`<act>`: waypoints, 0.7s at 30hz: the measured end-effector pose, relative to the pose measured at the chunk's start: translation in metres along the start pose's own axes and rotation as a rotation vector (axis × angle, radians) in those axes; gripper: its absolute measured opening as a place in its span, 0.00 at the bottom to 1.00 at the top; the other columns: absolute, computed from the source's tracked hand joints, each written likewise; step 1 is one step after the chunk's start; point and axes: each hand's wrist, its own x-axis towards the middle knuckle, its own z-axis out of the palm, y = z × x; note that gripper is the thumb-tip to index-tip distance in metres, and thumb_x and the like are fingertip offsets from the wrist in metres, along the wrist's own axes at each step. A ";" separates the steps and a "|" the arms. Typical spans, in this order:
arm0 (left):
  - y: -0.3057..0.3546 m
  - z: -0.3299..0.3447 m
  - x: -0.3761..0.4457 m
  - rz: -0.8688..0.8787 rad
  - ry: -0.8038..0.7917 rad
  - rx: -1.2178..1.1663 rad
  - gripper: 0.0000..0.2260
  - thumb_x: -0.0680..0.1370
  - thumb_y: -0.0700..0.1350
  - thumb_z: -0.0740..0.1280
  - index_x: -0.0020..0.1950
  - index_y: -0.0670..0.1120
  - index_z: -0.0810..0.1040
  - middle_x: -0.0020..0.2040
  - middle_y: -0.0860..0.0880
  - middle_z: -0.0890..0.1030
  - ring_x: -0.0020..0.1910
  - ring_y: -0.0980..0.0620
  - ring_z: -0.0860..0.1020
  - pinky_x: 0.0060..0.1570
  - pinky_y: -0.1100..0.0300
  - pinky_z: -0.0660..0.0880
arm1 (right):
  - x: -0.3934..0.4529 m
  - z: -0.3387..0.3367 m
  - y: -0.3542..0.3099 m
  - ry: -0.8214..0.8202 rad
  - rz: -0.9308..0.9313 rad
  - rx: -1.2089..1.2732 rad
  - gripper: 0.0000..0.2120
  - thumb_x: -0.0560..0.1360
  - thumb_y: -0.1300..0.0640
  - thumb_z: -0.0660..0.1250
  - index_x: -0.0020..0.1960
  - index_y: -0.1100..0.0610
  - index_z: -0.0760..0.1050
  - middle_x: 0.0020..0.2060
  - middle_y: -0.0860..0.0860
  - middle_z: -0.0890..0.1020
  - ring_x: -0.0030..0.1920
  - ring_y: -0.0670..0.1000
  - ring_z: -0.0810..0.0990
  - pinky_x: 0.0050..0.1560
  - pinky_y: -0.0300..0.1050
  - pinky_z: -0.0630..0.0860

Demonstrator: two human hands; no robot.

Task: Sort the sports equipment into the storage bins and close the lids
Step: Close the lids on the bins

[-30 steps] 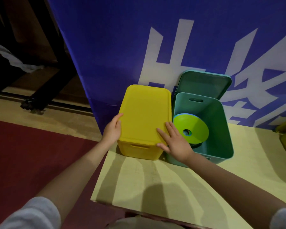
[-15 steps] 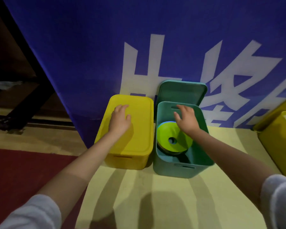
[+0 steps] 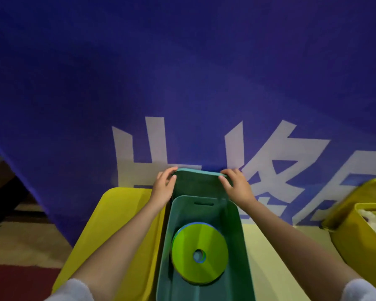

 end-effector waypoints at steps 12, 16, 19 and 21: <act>0.030 0.004 0.006 -0.139 0.164 -0.304 0.04 0.79 0.52 0.62 0.47 0.57 0.77 0.50 0.50 0.79 0.52 0.50 0.77 0.56 0.47 0.76 | 0.008 -0.030 -0.028 0.089 -0.045 0.255 0.09 0.77 0.52 0.66 0.55 0.55 0.78 0.48 0.49 0.77 0.53 0.48 0.73 0.56 0.43 0.72; 0.063 -0.017 -0.007 -0.109 0.193 -0.433 0.03 0.79 0.50 0.64 0.49 0.54 0.77 0.49 0.52 0.79 0.49 0.52 0.76 0.50 0.54 0.73 | 0.003 -0.059 -0.064 0.158 -0.096 0.242 0.10 0.77 0.52 0.66 0.55 0.54 0.79 0.48 0.46 0.77 0.53 0.47 0.73 0.55 0.40 0.70; 0.085 -0.037 -0.019 -0.065 0.217 -0.484 0.04 0.77 0.54 0.66 0.46 0.55 0.78 0.50 0.50 0.79 0.49 0.52 0.76 0.48 0.54 0.73 | -0.008 -0.083 -0.093 0.249 -0.143 0.241 0.09 0.76 0.52 0.67 0.54 0.53 0.79 0.45 0.45 0.76 0.51 0.46 0.73 0.53 0.40 0.71; 0.094 -0.049 -0.030 -0.066 0.216 -0.553 0.07 0.74 0.57 0.67 0.45 0.55 0.79 0.49 0.50 0.80 0.50 0.51 0.77 0.51 0.51 0.75 | -0.023 -0.098 -0.110 0.306 -0.171 0.247 0.08 0.76 0.52 0.68 0.53 0.53 0.80 0.43 0.43 0.76 0.50 0.46 0.74 0.52 0.41 0.72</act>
